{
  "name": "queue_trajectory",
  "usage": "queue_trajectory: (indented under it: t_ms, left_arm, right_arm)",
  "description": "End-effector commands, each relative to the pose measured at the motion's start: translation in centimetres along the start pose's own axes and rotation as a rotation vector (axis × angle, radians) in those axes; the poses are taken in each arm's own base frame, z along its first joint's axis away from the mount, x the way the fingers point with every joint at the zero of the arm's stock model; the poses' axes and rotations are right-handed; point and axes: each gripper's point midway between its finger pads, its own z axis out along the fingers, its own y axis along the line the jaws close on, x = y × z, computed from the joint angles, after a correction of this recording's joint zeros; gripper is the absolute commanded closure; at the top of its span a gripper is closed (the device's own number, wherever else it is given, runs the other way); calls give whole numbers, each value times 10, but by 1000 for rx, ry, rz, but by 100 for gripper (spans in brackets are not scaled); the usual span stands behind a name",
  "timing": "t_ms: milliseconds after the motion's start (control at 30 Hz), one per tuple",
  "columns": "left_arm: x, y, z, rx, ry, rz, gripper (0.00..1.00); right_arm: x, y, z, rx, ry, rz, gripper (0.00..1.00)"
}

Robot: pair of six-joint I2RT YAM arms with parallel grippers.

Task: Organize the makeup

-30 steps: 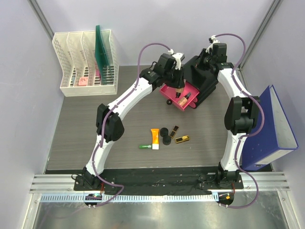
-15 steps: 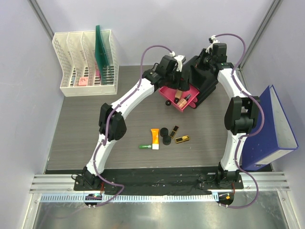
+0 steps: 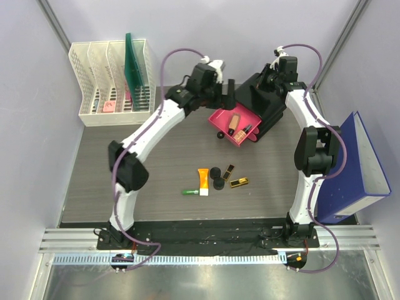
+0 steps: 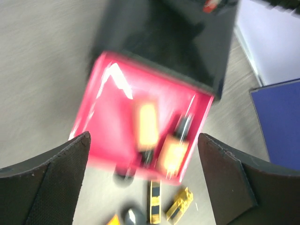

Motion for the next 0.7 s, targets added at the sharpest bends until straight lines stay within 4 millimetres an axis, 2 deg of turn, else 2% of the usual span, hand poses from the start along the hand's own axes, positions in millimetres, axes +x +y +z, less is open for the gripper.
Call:
queue_trajectory:
  t_ms: [0,33,133,167,233,267,333,400,467,500,567,600,667]
  left_arm:
    - [15,42,-61,-145,69,-147,8]
    - [44,52,-65,-177,134,-163,9]
    - [89,69,-73,-244,238,-218,10]
    - [116,78,-75,-283,297,-257,10]
    - [140,79,-78,-285,364,-289,12]
    - [159,84,-78,-306,410,-304,12]
    - [176,85,-77,-307,453,-351,12]
    - [201,89,-71,-309,522,-413,13]
    - [217,83,-63,-251,581,-469,14]
    - [235,86,-59,-252,634,-496,17]
    - [245,76,-51,-182,679,-549,24]
    - [254,79,-46,-178,707,-571,29]
    - [259,73,-42,-139,732,-590,30]
  right_arm:
    - [140,-72,-3,231,433,110,99]
    - [139,-71,-3,229,432,108,99]
    - [140,-72,-3,231,434,110,99]
    - [140,-72,-3,231,433,110,99]
    - [141,-72,-3,229,437,113,99]
    - [141,-72,-3,229,437,113,99]
    - [142,-72,-4,230,438,113,99]
    - [143,-72,-4,229,441,115,99]
    - [143,-72,-3,226,440,117,99]
    - [143,-72,-3,227,442,118,99]
    - [144,-72,-4,226,443,119,99]
    - [144,-72,-3,226,442,119,99]
    - [144,-71,-3,222,443,122,99]
